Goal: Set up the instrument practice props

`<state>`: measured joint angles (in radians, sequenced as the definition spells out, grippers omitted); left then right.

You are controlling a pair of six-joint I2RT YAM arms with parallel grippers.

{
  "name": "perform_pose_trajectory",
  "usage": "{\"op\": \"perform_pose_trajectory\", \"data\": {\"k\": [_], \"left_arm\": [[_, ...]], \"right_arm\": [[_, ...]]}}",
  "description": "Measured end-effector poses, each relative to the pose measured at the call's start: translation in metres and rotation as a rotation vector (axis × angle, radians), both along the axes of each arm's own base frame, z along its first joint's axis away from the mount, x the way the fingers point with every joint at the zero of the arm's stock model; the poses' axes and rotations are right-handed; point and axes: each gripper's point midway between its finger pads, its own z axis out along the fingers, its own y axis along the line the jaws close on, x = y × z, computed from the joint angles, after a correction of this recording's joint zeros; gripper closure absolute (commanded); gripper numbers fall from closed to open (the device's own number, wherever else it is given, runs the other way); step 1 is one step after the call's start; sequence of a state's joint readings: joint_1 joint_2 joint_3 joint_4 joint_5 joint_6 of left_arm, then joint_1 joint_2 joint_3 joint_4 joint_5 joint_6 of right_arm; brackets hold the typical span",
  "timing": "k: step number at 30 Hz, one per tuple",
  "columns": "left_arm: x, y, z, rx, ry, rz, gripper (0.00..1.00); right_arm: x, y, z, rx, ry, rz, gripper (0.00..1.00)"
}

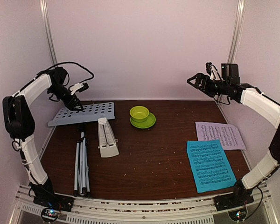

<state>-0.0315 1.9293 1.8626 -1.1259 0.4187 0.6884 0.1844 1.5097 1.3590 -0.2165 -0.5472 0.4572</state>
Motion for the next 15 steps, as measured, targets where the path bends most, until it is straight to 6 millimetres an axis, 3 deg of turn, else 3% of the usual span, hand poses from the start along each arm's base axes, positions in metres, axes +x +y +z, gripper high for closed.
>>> {"op": "perform_pose_trajectory", "data": {"k": [5,15], "left_arm": [[0.002,0.005,-0.014,0.016,0.028,-0.007,0.27],[0.008,0.023,-0.071,0.028,0.155,0.012,0.31]], "right_arm": [[0.000,0.001,0.003,0.015,-0.004,0.003,0.00],[0.002,0.005,-0.001,0.032,0.007,0.020,0.00]]}}
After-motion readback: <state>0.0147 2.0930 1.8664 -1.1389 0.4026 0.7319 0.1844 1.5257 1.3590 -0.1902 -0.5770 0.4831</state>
